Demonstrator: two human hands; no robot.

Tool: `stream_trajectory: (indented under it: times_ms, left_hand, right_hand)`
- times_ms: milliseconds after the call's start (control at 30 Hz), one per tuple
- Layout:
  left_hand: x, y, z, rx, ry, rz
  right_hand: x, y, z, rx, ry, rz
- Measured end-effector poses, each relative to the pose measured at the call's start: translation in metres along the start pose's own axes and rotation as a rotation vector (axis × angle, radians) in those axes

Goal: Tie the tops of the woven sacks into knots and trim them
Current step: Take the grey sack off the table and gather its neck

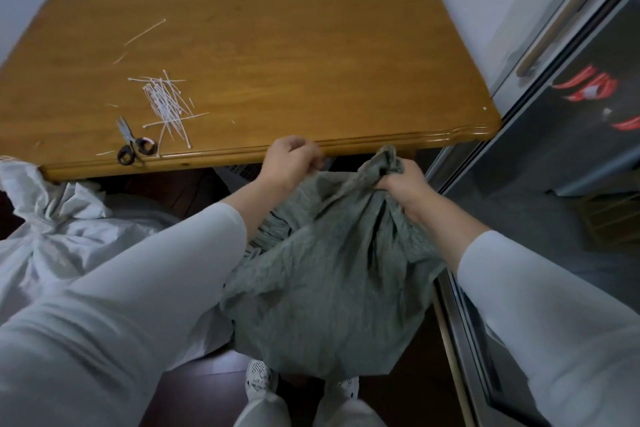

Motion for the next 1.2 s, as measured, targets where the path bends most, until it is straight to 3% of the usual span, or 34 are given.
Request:
stream_trajectory:
  times_ms: [67,133,233,300,467,767,933,1033,1100,1200]
  left_hand:
    - [-0.001,-0.004,0.025,0.238,-0.051,0.013]
    - [-0.007,0.003,0.046,0.434,-0.100,0.135]
    - [-0.015,0.020,0.062,0.561,-0.060,0.233]
    - [-0.021,0.034,0.066,0.545,-0.041,0.222]
    - [-0.027,0.055,0.078,0.190,-0.295,0.179]
    - [-0.011,0.056,0.064,0.529,-0.056,0.023]
    - [-0.003,0.028,0.054,0.178,-0.070,-0.103]
    - [0.000,0.012,0.048,0.040,0.026,-0.153]
    - [-0.001,0.009,0.048,0.186,0.134,-0.148]
    - [-0.011,0.024,0.057,0.404,0.171,-0.001]
  right_hand:
    - [0.002,-0.006,-0.005,0.034,0.019,-0.038]
    - [0.003,-0.007,-0.009,0.098,0.045,-0.042]
    - [0.002,-0.008,-0.015,0.191,0.077,-0.041]
    - [0.001,-0.009,-0.018,0.239,0.089,-0.052]
    - [-0.001,-0.015,-0.021,0.281,0.070,-0.038]
    - [-0.004,-0.016,-0.018,0.302,0.075,-0.006]
    - [-0.007,-0.024,-0.021,0.359,0.140,-0.083]
    - [-0.007,-0.020,-0.017,0.350,0.145,-0.084]
    - [-0.006,-0.019,-0.015,0.342,0.144,-0.082]
    - [-0.003,-0.019,-0.014,0.324,0.141,-0.085]
Point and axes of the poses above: each hand's wrist, its own x-axis towards the middle knuckle, its own y-axis out of the palm, z = x × y, the point moved 4 cm from there along x, towards the middle knuckle, and after that the axes turned 2 degrees about -y, right-handed, at the moved point
